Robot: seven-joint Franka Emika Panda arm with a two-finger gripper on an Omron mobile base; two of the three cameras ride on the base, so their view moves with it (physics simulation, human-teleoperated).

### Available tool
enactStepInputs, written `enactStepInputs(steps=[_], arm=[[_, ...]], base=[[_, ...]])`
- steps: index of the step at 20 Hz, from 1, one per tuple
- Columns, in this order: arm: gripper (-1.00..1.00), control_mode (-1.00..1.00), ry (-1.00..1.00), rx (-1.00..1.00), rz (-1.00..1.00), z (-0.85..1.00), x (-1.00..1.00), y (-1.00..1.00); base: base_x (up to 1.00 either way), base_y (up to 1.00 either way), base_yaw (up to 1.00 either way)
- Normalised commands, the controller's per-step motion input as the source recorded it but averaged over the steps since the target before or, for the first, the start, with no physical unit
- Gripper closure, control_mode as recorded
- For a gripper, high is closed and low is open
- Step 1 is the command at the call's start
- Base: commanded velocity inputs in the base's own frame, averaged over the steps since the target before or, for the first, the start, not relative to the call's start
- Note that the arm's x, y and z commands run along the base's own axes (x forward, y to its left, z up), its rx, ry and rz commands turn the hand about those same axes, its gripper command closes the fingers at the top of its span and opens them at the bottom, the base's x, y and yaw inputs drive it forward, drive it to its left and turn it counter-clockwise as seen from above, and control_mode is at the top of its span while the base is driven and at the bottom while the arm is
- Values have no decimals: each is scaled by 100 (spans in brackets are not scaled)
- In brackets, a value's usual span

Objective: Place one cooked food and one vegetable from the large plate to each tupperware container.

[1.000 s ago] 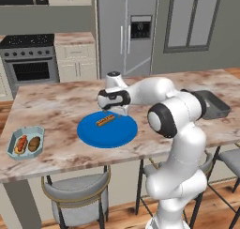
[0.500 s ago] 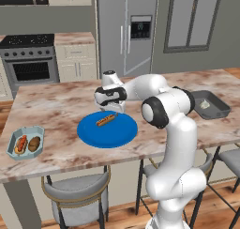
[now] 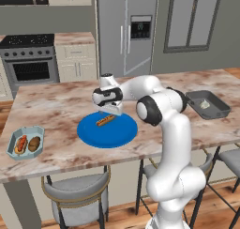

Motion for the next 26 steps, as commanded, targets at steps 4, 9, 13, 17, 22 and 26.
enactStepInputs(steps=[4, 9, 13, 17, 22, 26], arm=[[-100, -100, 8, 0, -4, -21, 4, 15], [-100, -100, 10, 0, -7, -24, -11, 0], [-100, -100, 6, 0, -5, -28, 0, 0], [-100, -100, 1, 0, -3, -27, -7, 0], [100, -100, 0, 0, -2, -6, -7, 0], [100, -100, 0, 0, -2, -2, -6, 0]], base=[[0, 0, 0], [0, 0, 0], [0, 0, 0], [0, 0, 0], [0, 0, 0], [0, 0, 0]])
